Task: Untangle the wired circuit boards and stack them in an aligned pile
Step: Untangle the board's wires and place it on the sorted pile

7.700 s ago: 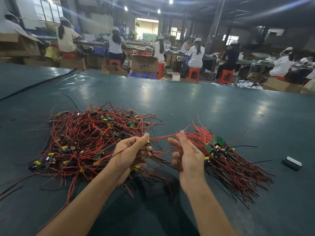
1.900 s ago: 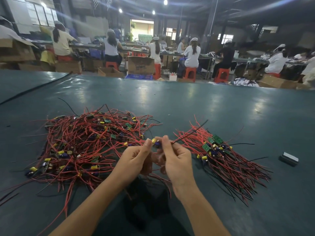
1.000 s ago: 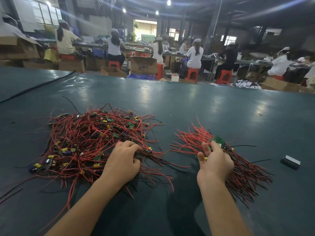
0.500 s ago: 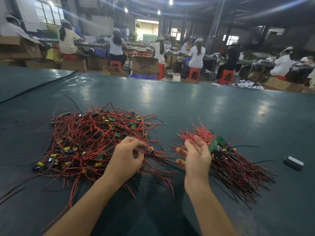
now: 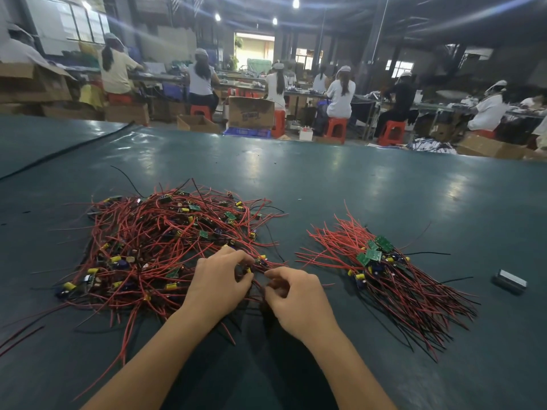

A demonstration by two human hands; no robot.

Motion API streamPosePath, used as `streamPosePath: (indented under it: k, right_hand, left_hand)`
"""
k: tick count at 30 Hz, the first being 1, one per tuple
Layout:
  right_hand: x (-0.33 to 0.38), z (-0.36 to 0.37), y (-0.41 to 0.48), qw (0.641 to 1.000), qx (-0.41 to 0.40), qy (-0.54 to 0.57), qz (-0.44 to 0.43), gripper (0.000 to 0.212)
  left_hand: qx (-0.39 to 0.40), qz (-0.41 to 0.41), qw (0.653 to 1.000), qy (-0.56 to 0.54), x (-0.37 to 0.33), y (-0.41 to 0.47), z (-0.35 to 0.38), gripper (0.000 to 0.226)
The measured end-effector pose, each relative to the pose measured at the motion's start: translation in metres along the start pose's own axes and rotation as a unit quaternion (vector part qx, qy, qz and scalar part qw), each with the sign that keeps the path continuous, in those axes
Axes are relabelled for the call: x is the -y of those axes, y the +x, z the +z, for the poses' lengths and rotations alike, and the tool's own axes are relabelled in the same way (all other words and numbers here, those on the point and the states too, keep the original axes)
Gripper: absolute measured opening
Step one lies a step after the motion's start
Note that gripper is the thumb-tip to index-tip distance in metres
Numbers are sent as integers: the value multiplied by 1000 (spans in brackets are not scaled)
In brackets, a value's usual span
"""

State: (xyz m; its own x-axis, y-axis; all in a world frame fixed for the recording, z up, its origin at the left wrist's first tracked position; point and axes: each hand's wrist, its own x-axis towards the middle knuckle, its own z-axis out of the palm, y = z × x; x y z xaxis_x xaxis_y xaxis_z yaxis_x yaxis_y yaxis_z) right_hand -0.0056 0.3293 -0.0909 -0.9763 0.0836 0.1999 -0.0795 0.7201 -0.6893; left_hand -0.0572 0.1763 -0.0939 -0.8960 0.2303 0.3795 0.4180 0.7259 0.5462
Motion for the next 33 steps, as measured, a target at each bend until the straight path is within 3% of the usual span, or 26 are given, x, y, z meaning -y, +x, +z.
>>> streamPosePath:
  k: [8,13,16,18,21,23,26,30,33]
  right_hand:
    - [3,-5,-2,992,-16,-117,-47,40]
    - [-3,-14,4,986,-133,-45,-87,29]
    - [-4,-18,5,972,-201,43,-114,20]
    - [-3,-20,5,961,-225,73,-143,16]
    - [-2,-21,4,948,-225,59,-218,12]
    - [-1,-20,3,943,-214,27,-255,11]
    - [-3,-19,4,933,-234,-43,-269,10]
    - [-3,-20,4,905,-334,-115,-236,2]
    - [0,-19,3,906,-345,-79,-232,21]
  left_hand:
    - [-37,42,993,-103,-3,-1,0,21]
    - [-95,59,988,-111,-7,0,-3,17]
    - [-92,23,988,-119,-7,-1,-1,4]
    - [-72,-11,980,-182,-10,0,0,14]
    - [-15,-88,929,-359,-18,2,-2,53]
    - [12,-132,890,-436,-20,4,-5,61]
    - [6,-163,860,-483,-19,6,-7,44]
    - [-19,-188,810,-555,-19,10,-9,26]
    - [-11,-195,778,-597,-21,11,-12,23]
